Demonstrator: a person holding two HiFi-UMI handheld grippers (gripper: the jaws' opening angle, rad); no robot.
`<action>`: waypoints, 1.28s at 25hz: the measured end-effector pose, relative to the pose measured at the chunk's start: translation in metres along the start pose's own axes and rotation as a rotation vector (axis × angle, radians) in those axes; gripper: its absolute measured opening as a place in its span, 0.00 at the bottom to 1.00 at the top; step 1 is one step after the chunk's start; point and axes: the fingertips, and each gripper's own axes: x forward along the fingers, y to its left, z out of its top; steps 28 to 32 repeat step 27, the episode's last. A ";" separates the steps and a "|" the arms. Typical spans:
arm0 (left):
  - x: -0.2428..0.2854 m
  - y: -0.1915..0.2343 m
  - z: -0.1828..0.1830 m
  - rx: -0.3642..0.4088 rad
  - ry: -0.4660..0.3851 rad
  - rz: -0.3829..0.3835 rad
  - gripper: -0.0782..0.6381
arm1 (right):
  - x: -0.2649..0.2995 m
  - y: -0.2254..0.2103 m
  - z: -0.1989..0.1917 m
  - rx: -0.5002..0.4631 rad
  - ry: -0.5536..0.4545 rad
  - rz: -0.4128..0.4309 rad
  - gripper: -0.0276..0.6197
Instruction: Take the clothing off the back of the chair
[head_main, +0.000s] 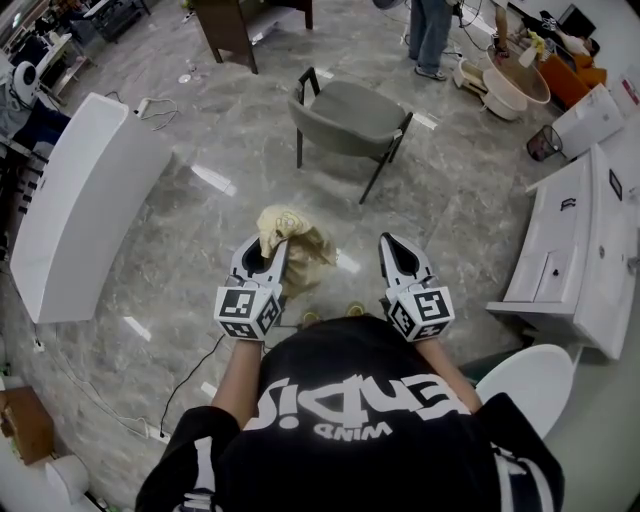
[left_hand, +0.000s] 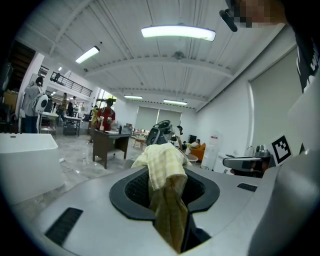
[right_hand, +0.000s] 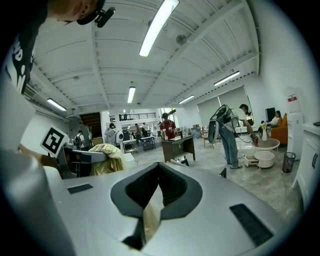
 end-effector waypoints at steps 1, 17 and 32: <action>0.001 -0.001 0.000 0.001 0.002 0.001 0.30 | 0.000 -0.002 0.000 -0.002 -0.001 -0.002 0.06; 0.009 -0.012 0.003 0.008 0.016 -0.005 0.30 | -0.004 -0.017 -0.001 0.003 -0.006 -0.019 0.06; 0.011 -0.014 0.005 0.002 0.017 0.004 0.30 | -0.004 -0.020 0.002 0.000 -0.003 -0.008 0.06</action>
